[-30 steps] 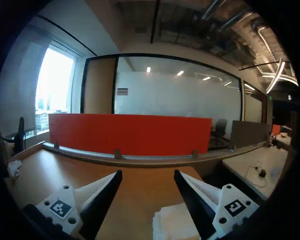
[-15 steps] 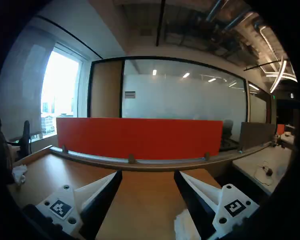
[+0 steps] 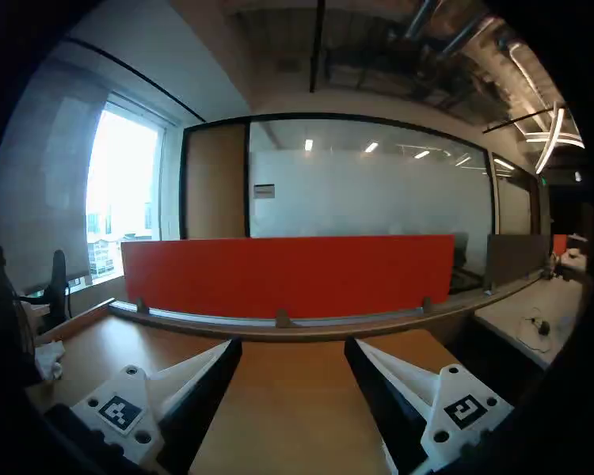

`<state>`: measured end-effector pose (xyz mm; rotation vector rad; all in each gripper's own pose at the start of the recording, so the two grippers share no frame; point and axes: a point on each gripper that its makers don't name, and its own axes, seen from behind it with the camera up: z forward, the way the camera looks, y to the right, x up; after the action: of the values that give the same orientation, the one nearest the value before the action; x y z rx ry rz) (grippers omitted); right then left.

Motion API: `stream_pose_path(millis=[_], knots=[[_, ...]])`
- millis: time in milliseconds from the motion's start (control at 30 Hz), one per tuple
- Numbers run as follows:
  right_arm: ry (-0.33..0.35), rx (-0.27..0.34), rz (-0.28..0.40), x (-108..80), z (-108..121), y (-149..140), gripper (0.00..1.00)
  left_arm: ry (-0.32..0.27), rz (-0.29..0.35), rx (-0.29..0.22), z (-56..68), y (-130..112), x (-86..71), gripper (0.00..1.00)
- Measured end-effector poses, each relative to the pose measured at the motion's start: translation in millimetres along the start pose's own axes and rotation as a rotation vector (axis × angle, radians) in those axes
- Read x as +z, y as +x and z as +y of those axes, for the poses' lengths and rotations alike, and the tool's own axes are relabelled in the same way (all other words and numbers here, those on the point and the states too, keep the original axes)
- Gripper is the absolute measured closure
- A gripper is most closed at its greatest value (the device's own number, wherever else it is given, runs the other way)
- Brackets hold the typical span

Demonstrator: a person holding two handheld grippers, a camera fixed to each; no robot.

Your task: Fold towel

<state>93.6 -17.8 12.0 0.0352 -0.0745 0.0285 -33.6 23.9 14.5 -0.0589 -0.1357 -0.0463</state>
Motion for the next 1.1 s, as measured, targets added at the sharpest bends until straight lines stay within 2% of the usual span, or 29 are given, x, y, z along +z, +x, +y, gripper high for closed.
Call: stream_pose_path(millis=[300, 567, 700, 967, 1100], knots=[[-0.035, 0.008, 0.003, -1.1, 2.8, 5.8, 0.0, 0.003, 0.026, 0.037, -1.3, -0.4, 0.6, 0.2], [-0.04, 0.007, -0.008, -2.8, -2.7, 10.2, 0.0, -0.003, 0.089, 0.024, 4.8, 9.5, 2.5, 0.2], [-0.045, 0.003, -0.014, -3.0, -5.9, 13.0, 0.0, -0.004, 0.116, 0.04, 5.7, 11.6, 2.7, 0.2], [-0.062, -0.008, -0.003, -0.6, -13.0, 24.3, 0.0, 0.014, 0.128, 0.07, -3.7, -11.7, 3.7, 0.2], [-0.057, -0.009, 0.0, 0.7, -20.3, 24.3, 0.0, 0.015, 0.137, 0.063, -6.8, -24.1, 3.8, 0.2]])
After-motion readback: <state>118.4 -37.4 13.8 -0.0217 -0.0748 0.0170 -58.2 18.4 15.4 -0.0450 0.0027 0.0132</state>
